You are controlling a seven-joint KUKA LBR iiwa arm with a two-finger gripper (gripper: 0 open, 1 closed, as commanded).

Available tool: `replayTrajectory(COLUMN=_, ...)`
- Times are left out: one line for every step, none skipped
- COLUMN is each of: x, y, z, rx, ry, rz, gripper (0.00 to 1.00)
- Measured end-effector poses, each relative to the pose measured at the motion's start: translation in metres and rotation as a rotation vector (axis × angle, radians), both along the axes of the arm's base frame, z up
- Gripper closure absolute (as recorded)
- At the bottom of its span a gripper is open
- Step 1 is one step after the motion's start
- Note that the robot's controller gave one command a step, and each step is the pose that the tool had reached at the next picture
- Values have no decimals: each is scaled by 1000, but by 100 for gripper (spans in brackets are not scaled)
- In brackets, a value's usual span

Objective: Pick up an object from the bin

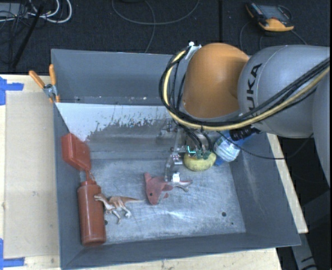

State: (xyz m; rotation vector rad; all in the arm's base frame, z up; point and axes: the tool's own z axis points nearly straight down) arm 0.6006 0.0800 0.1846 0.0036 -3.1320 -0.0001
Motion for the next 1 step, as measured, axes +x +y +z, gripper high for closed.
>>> replayTrajectory(x=2, y=0, z=5, rx=1, ry=-8, rz=-2, gripper=0)
